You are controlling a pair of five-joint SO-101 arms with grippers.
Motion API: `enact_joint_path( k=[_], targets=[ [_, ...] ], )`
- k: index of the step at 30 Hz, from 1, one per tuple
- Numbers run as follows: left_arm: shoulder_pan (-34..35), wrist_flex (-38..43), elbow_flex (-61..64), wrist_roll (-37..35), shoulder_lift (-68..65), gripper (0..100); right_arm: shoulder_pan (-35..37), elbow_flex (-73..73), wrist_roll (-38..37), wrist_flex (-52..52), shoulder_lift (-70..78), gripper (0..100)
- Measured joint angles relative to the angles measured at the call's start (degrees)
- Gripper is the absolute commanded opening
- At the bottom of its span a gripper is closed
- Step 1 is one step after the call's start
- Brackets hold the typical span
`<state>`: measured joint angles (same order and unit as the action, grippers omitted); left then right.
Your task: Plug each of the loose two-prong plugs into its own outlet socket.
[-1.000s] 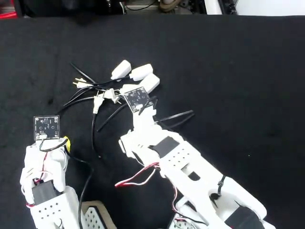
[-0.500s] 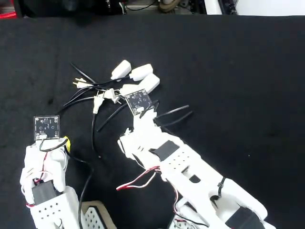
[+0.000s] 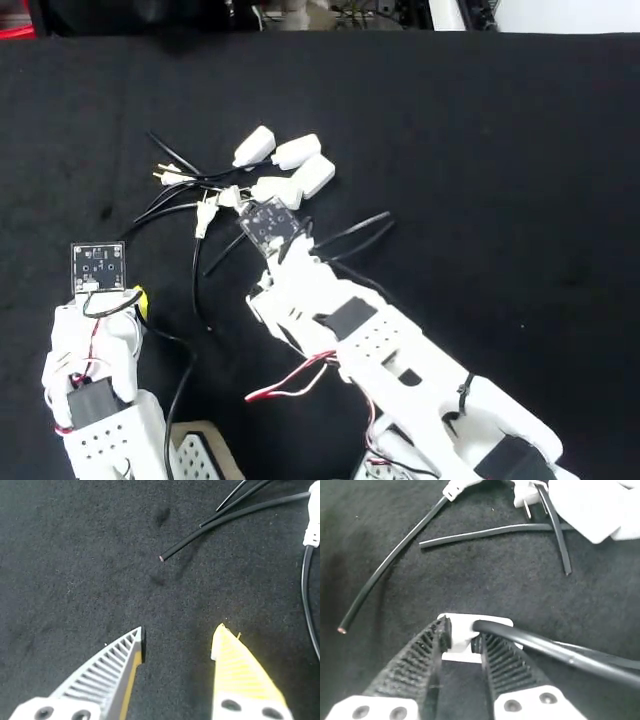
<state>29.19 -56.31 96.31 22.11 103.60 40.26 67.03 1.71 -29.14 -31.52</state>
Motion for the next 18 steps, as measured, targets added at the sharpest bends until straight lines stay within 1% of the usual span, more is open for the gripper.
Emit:
enact_joint_path(
  k=[5,9,14,18],
  targets=[
    [0.0,0.0,0.0,0.0,0.0,23,-1.8,1.6,-5.3,3.3,0.0,1.3],
    [0.0,0.0,0.0,0.0,0.0,23,-2.1,2.0,-6.7,3.3,0.0,1.3],
    [0.0,0.0,0.0,0.0,0.0,23,2.7,3.3,-6.7,3.7,-0.2,1.3],
    [0.0,0.0,0.0,0.0,0.0,23,3.9,3.6,-6.3,3.7,-0.2,1.3]
  ],
)
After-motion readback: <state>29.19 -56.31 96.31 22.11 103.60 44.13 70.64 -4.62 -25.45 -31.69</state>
